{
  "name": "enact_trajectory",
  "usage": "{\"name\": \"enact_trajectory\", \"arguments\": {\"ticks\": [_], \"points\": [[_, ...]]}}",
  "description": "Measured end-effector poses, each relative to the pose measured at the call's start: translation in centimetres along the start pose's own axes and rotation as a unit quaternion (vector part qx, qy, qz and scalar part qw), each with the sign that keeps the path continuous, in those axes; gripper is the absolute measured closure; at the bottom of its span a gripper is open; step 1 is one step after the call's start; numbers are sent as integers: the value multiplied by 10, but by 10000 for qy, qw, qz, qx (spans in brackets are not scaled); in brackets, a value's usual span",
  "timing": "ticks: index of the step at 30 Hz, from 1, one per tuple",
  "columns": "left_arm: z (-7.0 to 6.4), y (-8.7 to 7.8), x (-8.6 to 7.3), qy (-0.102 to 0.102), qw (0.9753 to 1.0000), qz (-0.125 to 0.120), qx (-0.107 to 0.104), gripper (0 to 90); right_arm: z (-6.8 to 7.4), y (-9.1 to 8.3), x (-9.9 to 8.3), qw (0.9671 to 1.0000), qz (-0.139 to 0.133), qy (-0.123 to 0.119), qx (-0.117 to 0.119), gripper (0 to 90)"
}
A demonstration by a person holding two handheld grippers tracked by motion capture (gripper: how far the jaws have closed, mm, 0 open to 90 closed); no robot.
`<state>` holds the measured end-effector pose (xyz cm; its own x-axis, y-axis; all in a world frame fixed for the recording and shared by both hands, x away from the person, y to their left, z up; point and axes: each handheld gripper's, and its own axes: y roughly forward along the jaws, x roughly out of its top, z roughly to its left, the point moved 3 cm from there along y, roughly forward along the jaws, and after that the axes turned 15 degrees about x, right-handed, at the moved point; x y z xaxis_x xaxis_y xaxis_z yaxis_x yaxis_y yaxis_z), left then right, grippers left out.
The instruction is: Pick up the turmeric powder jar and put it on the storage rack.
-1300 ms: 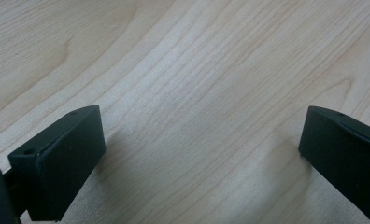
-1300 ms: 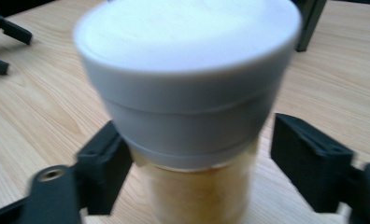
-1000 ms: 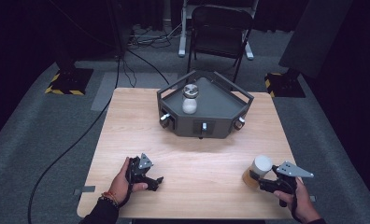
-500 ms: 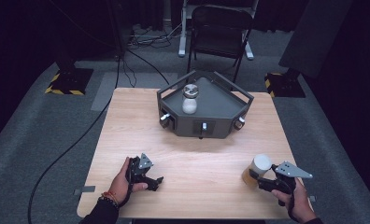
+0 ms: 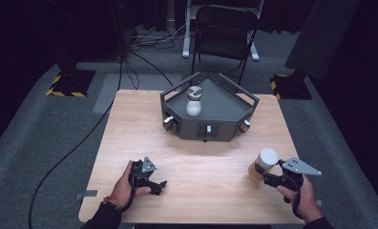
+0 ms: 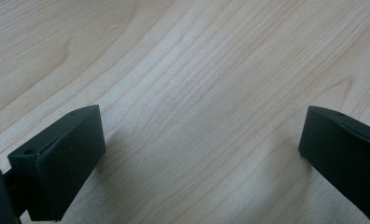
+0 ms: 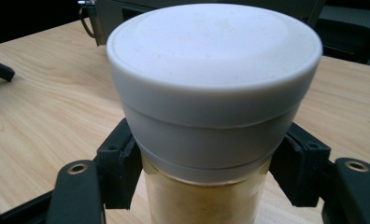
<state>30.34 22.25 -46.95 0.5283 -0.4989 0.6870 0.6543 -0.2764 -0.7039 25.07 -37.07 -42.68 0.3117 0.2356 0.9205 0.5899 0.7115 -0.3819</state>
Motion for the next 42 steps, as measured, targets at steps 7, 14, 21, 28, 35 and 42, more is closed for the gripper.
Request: {"name": "enact_trajectory", "arguments": {"ticks": [7, 14, 21, 28, 35, 42], "points": [[0, 0, 0, -1, 10000, -1, 1, 0, 7, 15, 24, 9995, -37, 84, -286, 334], [0, 0, 0, -1, 10000, -1, 4, 0, 12, 26, 45, 9990, -194, 51, -406, 334], [0, 0, 0, -7, 10000, -1, 12, 0, 14, 39, 69, 9980, -293, 19, -554, 334], [0, 0, 0, -7, 10000, -1, 11, 0, 15, 45, 93, 9966, -424, -188, -680, 335], [0, 0, 0, -8, 10000, -1, 13, 0, 12, 55, 114, 9953, -588, -204, -737, 336], [0, 0, 0, -4, 10000, 0, 12, 0, 12, 71, 133, 9943, -623, -265, -821, 336]]}}
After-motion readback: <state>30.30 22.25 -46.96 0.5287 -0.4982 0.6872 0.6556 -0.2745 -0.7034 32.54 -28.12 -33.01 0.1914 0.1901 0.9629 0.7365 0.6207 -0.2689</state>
